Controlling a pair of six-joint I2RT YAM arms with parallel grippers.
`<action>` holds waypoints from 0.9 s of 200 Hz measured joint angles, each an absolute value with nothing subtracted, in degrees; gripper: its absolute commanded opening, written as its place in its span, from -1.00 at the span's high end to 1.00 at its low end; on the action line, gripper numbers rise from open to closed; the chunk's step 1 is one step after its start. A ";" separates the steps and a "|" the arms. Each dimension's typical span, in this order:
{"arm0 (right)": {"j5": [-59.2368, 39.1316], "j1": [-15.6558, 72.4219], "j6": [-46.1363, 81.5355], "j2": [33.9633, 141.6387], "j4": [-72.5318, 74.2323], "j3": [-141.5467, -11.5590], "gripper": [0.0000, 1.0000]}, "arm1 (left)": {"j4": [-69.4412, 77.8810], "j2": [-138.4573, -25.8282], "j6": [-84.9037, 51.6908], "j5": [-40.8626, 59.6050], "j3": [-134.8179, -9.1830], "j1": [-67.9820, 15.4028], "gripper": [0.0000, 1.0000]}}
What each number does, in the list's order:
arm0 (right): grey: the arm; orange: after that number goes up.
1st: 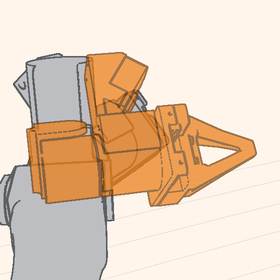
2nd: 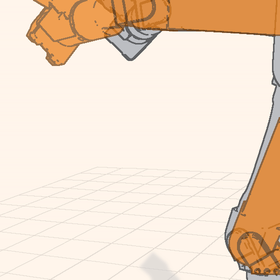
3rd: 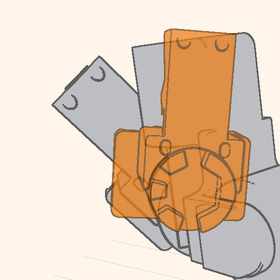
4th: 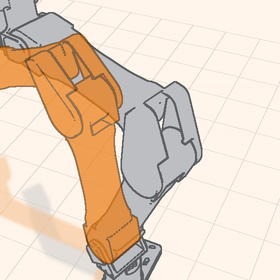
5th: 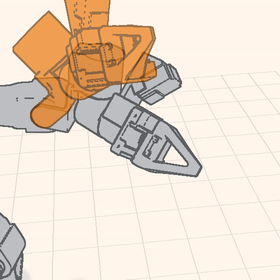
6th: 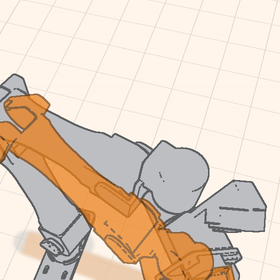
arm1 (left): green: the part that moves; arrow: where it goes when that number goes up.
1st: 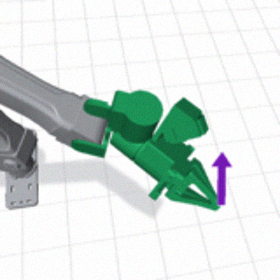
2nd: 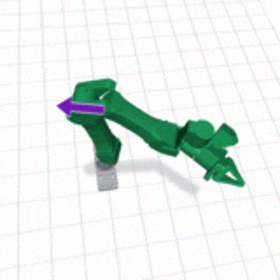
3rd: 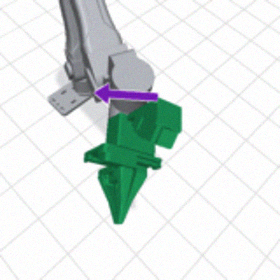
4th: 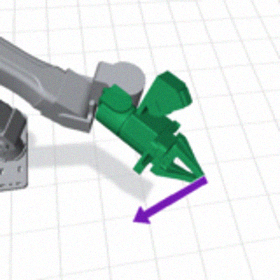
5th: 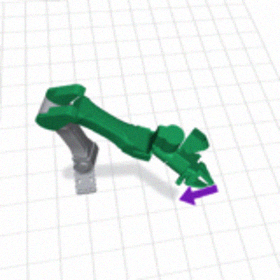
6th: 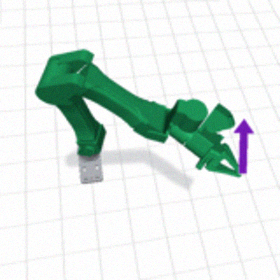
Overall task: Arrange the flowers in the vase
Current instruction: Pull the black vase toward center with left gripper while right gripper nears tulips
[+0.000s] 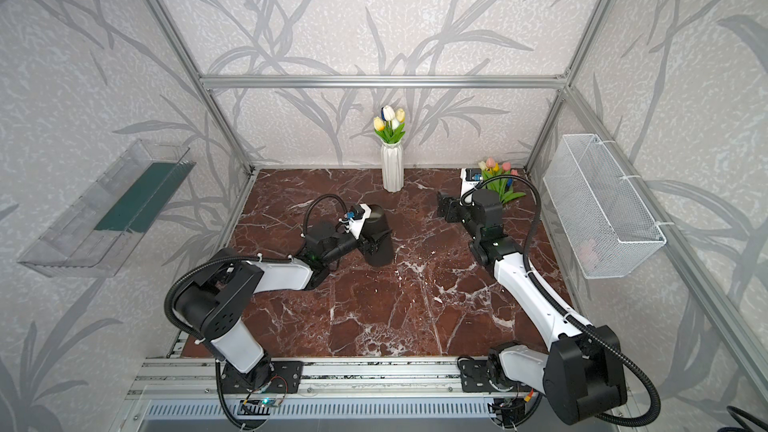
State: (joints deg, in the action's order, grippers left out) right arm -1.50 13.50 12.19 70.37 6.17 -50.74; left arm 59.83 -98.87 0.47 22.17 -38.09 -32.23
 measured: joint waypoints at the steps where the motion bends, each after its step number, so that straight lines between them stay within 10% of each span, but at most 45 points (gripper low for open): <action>1: -1.63 13.32 12.19 70.50 5.74 -50.94 -0.67 | 60.12 -98.98 0.47 22.20 -38.02 -32.32 0.65; 34: -1.96 8.19 11.40 74.81 -3.38 -57.10 -0.62 | 61.73 -99.61 1.89 21.06 -37.71 -33.39 0.32; 56: -1.13 5.48 9.93 79.40 -8.80 -62.08 -0.61 | 63.09 -100.33 2.31 20.93 -37.69 -33.54 -0.51; 82: -1.08 2.68 9.34 84.14 -12.64 -65.12 -0.61 | 65.30 -100.66 2.37 20.47 -36.82 -33.69 -0.97; 130: -0.03 -0.54 8.84 91.29 -18.52 -69.97 -0.60 | 70.70 -98.02 2.52 19.40 -36.60 -33.69 -0.99; 180: 2.02 -2.11 7.40 103.63 -25.21 -82.41 -0.16 | 68.10 -89.82 2.96 19.40 -35.86 -33.69 -0.99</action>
State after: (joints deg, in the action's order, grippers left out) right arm 2.02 -2.11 7.40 103.63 -25.21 -82.41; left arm 68.10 -89.82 2.96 19.40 -35.86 -33.69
